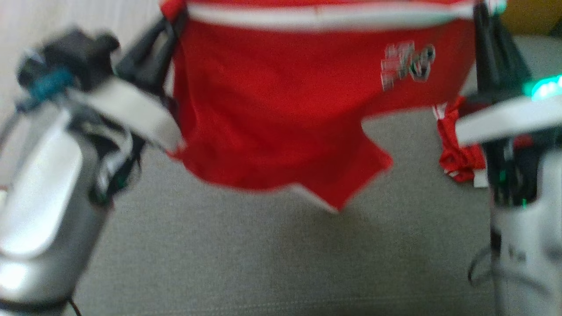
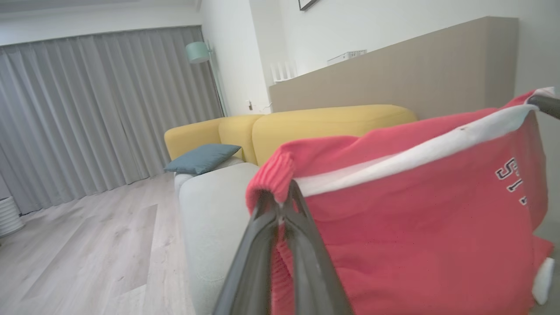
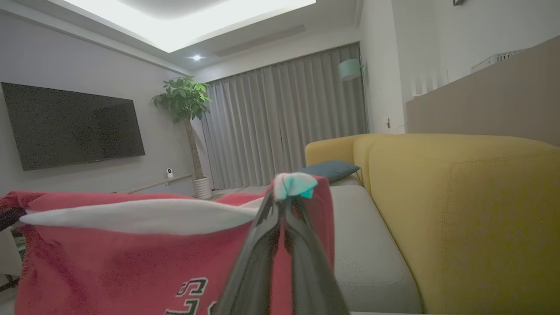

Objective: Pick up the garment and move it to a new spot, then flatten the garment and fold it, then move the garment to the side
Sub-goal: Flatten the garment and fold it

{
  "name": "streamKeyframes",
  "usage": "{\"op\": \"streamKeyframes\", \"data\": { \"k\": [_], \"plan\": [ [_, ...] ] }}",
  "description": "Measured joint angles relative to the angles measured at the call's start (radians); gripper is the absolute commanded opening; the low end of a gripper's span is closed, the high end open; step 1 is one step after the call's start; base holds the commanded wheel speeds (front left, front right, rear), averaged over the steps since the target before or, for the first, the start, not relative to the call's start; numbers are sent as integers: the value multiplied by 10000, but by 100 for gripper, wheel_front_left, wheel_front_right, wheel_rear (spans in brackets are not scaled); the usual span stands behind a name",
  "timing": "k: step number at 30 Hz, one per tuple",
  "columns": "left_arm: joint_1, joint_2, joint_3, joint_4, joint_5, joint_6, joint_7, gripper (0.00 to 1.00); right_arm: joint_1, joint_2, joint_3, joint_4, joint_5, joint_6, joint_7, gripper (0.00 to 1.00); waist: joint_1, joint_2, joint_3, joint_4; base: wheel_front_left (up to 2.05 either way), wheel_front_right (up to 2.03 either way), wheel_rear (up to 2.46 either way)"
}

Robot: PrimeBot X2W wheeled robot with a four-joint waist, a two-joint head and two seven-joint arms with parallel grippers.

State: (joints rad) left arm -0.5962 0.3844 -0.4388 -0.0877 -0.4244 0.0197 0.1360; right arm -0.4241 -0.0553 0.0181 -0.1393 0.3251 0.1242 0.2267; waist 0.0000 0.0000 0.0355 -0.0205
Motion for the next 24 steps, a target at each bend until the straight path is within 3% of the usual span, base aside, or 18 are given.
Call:
{"op": "streamKeyframes", "data": {
  "k": [5, 11, 14, 18, 24],
  "plan": [
    [-2743, -153, 130, 2619, 102, -711, -426, 0, -3332, -10, 0, 2828, -25, 0, -113, 0, 0, 0, 1086, -66, 0, 0, 0],
    [-6020, -685, 412, 5532, 477, -915, -1779, 0, -7461, -17, 19, 6456, -738, 2, -1618, 0, 2, 0, 2397, -130, 0, 0, 0],
    [-7153, -1034, 596, 6596, 527, -993, -2571, 0, -8798, -19, 29, 7829, -869, 2, -2472, 0, 2, 0, 2925, -106, 0, 0, 0],
    [-7497, -1534, 600, 7825, 520, -1064, -3413, 0, -9278, -38, 288, 9474, -740, 2, -3099, 0, 3, -1, 3439, 18, 0, 0, 0],
    [-6694, -2002, 495, 9058, 431, -1264, -3852, 0, -8486, -56, 1367, 11426, 117, 2, -3430, 0, 2, -1, 3893, 229, 0, 0, 0]
  ]
}}
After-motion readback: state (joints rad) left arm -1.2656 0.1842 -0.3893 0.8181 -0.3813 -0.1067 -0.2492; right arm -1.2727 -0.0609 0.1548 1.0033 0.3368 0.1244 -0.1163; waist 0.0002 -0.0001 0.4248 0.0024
